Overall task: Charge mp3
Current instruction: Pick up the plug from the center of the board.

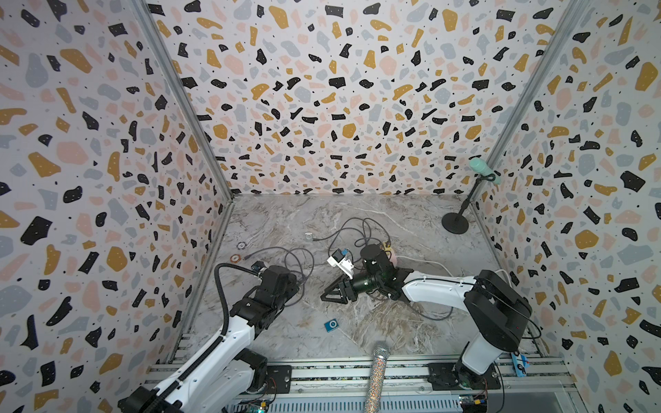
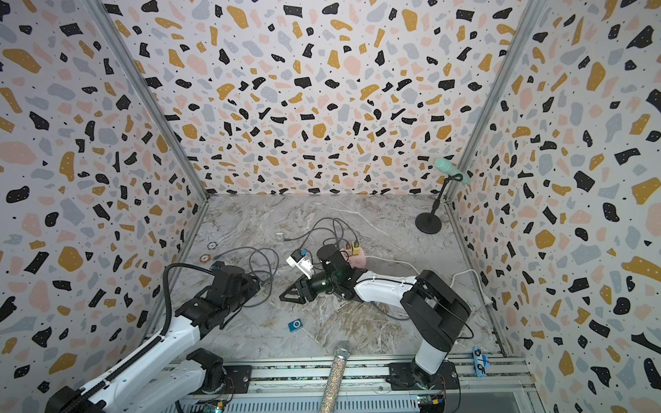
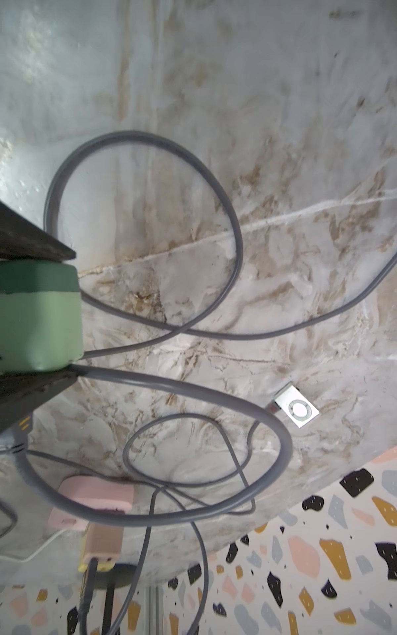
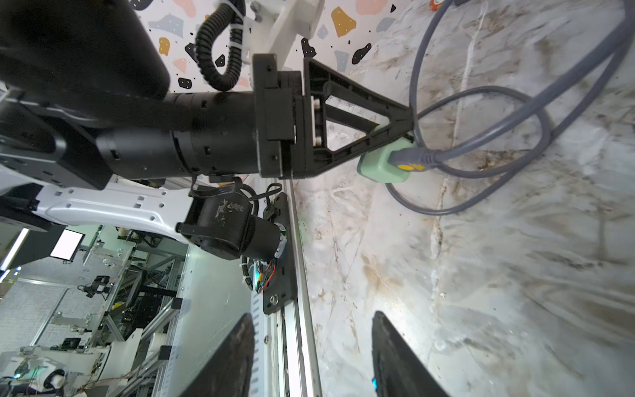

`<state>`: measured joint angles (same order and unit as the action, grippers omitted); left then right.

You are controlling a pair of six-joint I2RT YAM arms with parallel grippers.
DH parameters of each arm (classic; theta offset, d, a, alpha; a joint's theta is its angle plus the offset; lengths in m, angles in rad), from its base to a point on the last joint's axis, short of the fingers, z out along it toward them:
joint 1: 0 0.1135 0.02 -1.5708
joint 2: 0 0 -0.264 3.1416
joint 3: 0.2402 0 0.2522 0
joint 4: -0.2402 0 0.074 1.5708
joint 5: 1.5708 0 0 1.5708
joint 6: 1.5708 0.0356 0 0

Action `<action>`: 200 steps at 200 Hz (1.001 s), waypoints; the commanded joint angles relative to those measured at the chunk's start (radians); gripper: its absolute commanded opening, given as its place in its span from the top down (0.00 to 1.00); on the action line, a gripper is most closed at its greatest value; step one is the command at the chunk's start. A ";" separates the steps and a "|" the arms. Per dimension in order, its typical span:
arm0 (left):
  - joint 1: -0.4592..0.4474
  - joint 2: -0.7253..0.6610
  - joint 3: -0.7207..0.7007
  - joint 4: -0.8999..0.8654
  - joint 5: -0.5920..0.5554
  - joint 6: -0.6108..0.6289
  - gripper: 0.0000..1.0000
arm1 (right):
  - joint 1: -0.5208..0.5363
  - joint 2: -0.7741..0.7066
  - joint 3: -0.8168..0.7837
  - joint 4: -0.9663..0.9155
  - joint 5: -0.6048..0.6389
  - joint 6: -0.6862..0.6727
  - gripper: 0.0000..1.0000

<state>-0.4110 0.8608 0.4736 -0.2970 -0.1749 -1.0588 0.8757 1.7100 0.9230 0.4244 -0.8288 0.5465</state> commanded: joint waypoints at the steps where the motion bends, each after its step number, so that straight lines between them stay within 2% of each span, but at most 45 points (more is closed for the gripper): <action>1: -0.012 -0.026 -0.020 0.087 0.045 -0.016 0.73 | 0.007 0.037 0.033 0.093 0.045 0.068 0.45; 32: -0.025 -0.041 -0.039 0.102 0.054 -0.024 0.73 | 0.032 0.077 0.059 0.136 0.107 0.097 0.46; 60: -0.026 -0.052 -0.055 0.101 0.068 -0.027 0.73 | 0.046 0.096 0.078 0.171 0.112 0.118 0.48; 116: -0.026 -0.073 -0.087 0.150 0.107 -0.049 0.73 | 0.093 0.150 0.117 0.136 0.143 0.109 0.50; 200: -0.026 -0.102 -0.069 0.127 0.132 -0.036 0.73 | 0.095 0.164 0.097 0.142 0.196 0.111 0.50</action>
<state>-0.4335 0.7692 0.3927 -0.2001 -0.0700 -1.0969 0.9718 1.8866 1.0183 0.5373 -0.6552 0.6575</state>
